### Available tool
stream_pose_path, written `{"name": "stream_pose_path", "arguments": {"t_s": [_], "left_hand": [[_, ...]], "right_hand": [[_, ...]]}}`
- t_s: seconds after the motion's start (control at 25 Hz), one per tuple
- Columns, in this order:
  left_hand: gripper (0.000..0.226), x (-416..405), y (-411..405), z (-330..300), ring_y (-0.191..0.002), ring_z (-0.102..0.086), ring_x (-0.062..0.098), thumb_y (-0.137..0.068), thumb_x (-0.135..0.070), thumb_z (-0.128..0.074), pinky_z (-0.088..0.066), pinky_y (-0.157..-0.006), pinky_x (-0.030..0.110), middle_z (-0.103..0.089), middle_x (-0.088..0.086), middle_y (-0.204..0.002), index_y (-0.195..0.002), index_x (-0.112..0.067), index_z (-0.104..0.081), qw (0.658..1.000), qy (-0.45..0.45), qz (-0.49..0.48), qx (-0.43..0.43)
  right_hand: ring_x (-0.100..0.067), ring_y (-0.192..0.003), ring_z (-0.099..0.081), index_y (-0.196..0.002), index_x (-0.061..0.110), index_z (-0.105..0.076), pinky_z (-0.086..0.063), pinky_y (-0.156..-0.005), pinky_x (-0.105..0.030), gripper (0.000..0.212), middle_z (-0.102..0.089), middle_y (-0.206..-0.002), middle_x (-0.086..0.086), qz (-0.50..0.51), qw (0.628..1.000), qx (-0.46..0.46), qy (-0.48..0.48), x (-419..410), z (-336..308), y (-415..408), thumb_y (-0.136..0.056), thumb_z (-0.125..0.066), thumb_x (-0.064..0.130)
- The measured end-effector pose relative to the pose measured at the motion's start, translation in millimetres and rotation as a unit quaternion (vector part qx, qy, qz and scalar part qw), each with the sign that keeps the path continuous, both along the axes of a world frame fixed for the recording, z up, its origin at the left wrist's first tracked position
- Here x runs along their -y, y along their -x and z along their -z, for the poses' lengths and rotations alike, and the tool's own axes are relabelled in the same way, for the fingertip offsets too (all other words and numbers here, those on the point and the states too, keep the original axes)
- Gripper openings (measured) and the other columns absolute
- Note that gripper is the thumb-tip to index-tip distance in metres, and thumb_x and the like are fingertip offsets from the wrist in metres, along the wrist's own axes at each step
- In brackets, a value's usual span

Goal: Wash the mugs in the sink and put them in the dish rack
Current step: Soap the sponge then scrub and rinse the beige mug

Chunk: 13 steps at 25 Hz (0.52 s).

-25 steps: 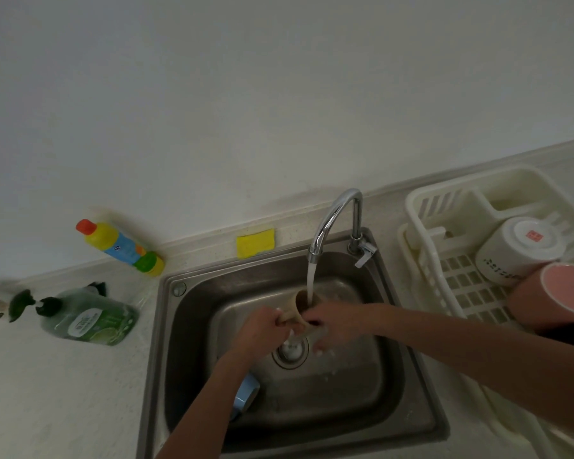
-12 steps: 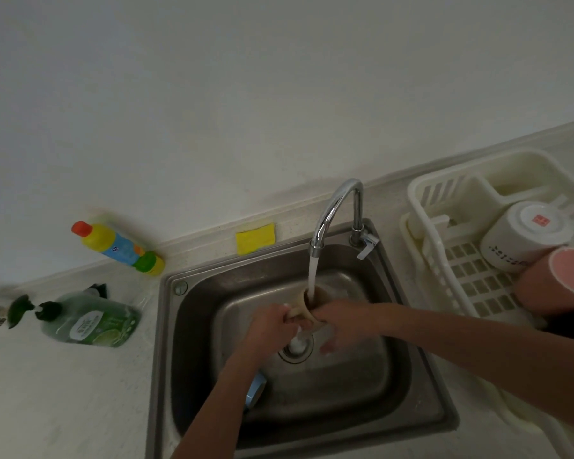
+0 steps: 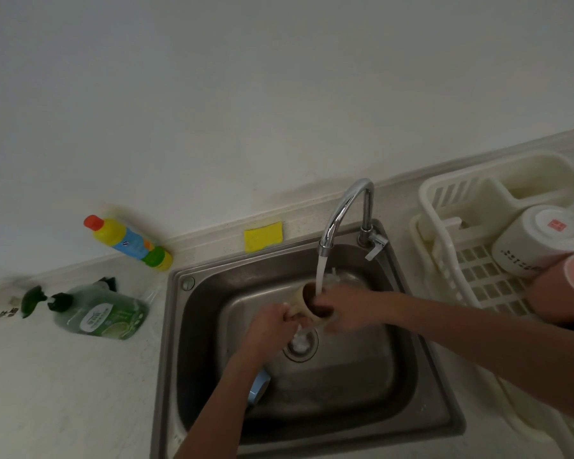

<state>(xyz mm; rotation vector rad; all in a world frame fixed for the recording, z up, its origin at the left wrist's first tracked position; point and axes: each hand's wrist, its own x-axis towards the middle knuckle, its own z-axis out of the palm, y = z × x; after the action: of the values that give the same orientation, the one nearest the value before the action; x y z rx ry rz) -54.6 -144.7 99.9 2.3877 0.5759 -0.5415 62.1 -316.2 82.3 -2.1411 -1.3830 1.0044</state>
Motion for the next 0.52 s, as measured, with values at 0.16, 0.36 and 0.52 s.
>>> {"name": "stream_pose_path", "arguments": {"t_s": [0.16, 0.36, 0.52], "left_hand": [[0.016, 2, 3, 2, -0.061, -0.06, 0.003, -0.091, -0.032, -0.067, -0.054, -0.067, 0.022, -0.066, -0.004, -0.071, -0.077, -0.023, -0.065, 1.0, 0.004, 0.009, 0.004], [0.021, -1, -3, 7, -0.061, -0.06, 0.006, -0.089, -0.039, -0.069, -0.055, -0.065, 0.026, -0.067, -0.003, -0.072, -0.08, -0.021, -0.067, 1.0, -0.002, -0.005, 0.003], [0.02, 2, -3, 12, -0.061, -0.059, 0.005, -0.089, -0.038, -0.068, -0.051, -0.062, 0.022, -0.067, -0.003, -0.072, -0.086, -0.018, -0.069, 0.999, 0.026, -0.024, 0.003]], "right_hand": [[-0.008, -0.096, -0.061, -0.117, 0.029, -0.058, -0.048, -0.085, -0.022, 0.033, -0.064, -0.11, 0.007, 0.009, 1.0, -0.013, 0.007, -5, 6, 5, -0.087, -0.069, 0.028], [-0.012, -0.1, -0.061, -0.121, 0.022, -0.06, -0.048, -0.086, -0.022, 0.034, -0.064, -0.114, 0.003, -0.037, 0.999, -0.015, 0.034, -2, 3, 2, -0.089, -0.067, 0.024], [-0.011, -0.096, -0.062, -0.115, 0.028, -0.059, -0.051, -0.087, -0.029, 0.031, -0.064, -0.107, 0.006, 0.025, 1.0, -0.003, 0.005, -1, 7, -4, -0.086, -0.066, 0.023]]}}
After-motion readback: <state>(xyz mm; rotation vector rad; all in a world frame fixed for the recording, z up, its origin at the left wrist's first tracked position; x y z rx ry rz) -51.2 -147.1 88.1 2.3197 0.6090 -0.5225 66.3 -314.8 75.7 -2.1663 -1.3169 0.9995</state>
